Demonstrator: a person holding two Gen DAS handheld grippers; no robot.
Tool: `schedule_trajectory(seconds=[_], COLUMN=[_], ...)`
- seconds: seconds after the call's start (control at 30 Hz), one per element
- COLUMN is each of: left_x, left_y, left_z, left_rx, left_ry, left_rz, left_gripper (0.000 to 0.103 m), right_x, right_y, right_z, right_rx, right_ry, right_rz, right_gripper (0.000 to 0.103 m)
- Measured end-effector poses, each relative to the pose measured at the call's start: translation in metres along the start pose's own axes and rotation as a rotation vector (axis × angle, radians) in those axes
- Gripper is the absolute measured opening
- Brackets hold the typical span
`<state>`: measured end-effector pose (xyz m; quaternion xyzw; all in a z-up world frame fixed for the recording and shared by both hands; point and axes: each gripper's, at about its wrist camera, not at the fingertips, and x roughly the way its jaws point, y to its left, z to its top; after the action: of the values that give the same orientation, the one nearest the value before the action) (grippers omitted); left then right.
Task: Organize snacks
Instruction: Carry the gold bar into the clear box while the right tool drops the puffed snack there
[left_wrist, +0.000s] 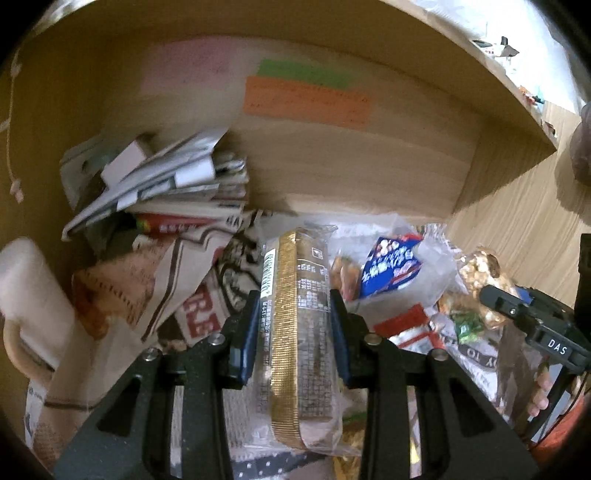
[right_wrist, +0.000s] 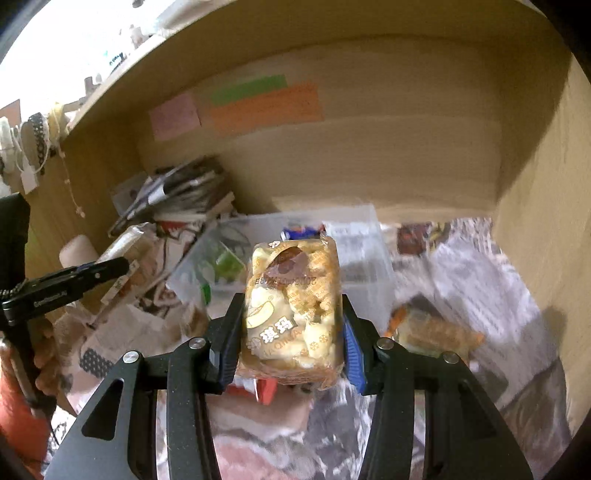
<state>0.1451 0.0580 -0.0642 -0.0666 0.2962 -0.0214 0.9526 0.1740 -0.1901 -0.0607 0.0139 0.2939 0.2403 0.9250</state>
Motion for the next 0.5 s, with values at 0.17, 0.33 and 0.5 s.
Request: schedule_trajectory(seconds=[0.17, 0.33, 0.5], left_x=[0.009, 0.023, 0.045], left_y=[-0.007, -0.012, -0.014], left_z=[0.018, 0.036, 0.048], left_rx=[0.021, 0.013, 0.005], left_ry=[-0.016, -0.022, 0.004], left_rz=[-0.006, -0.026, -0.038], left_gripper=[0.035, 0.035, 0.035], right_x=[0.003, 0.011, 0.021], right_y=[0.001, -0.003, -0.013], right_z=[0.019, 0.036, 0.047], right_rx=[-0.028, -0.037, -0.033], right_ry=[-0.036, -0.061, -0.064], right_rz=[0.003, -0.01, -0.026], right_gripper=[0.044, 0.044, 0.044])
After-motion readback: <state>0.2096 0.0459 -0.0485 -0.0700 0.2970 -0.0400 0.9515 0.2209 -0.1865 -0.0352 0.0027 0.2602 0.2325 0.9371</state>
